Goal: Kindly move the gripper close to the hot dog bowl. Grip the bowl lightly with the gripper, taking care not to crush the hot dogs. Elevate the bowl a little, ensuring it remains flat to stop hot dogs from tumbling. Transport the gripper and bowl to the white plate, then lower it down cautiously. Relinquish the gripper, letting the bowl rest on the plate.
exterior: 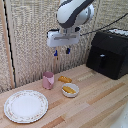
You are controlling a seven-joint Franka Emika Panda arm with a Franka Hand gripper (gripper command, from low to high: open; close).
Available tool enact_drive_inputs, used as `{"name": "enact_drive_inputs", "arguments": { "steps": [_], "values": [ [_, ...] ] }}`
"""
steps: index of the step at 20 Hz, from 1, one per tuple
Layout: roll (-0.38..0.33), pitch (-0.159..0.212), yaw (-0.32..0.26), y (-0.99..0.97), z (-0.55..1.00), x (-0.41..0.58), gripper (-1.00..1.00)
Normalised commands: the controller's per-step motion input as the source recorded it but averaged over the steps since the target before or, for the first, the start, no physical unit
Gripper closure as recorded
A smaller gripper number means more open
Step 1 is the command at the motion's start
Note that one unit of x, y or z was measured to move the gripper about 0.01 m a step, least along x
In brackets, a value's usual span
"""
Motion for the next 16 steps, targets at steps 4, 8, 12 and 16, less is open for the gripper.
{"name": "enact_drive_inputs", "arguments": {
  "steps": [4,8,12,16],
  "values": [
    [0.035,0.026,-0.006,-0.47,-0.26,-0.576,-1.00],
    [0.037,0.032,-0.002,-0.56,-0.23,-0.547,-1.00],
    [0.027,0.027,0.000,-0.51,-0.21,-0.463,-1.00],
    [0.007,0.010,0.012,-0.33,-0.28,-0.249,-1.00]
  ]
}}
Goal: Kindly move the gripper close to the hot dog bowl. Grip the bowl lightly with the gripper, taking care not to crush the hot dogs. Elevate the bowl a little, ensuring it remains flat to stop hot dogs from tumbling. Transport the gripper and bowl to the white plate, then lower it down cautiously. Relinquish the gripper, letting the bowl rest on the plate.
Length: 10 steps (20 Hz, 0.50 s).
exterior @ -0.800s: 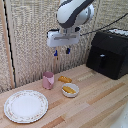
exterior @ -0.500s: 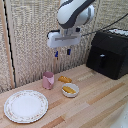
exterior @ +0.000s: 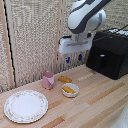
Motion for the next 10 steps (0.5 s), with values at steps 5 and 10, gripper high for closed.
{"name": "enact_drive_inputs", "arguments": {
  "steps": [5,10],
  "values": [
    [0.000,0.000,0.060,-0.28,-0.41,-0.013,-1.00],
    [0.012,0.000,0.070,-0.28,-0.47,-0.025,-1.00]
  ]
}}
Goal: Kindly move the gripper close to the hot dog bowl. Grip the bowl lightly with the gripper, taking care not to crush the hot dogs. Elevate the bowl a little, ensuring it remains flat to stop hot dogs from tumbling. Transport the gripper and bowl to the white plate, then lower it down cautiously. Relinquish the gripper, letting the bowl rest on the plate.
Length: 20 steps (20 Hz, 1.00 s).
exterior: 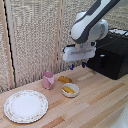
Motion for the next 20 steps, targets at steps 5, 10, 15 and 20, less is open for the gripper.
{"name": "enact_drive_inputs", "arguments": {
  "steps": [5,10,15,20],
  "values": [
    [0.030,0.001,0.069,-0.30,-0.45,-0.045,-1.00],
    [0.020,0.000,0.080,-0.24,-0.40,-0.038,-1.00],
    [0.000,0.000,0.088,-0.12,-0.35,0.002,-1.00],
    [-0.009,0.000,0.067,-0.03,-0.31,0.078,-1.00]
  ]
}}
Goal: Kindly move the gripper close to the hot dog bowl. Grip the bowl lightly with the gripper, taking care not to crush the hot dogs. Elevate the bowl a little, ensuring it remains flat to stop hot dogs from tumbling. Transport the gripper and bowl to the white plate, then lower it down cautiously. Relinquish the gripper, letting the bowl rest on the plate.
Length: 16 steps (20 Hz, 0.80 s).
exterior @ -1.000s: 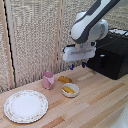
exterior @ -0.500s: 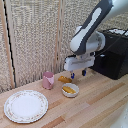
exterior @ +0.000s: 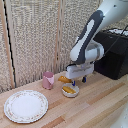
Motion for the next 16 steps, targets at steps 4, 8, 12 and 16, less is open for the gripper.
{"name": "enact_drive_inputs", "arguments": {
  "steps": [4,8,12,16],
  "values": [
    [-0.024,0.000,0.066,0.00,-0.26,0.132,1.00],
    [0.000,0.000,0.045,-0.03,-0.15,0.019,1.00],
    [0.000,0.000,0.000,0.00,-0.01,0.000,1.00],
    [-0.006,-0.037,-0.009,0.01,0.01,0.000,1.00]
  ]
}}
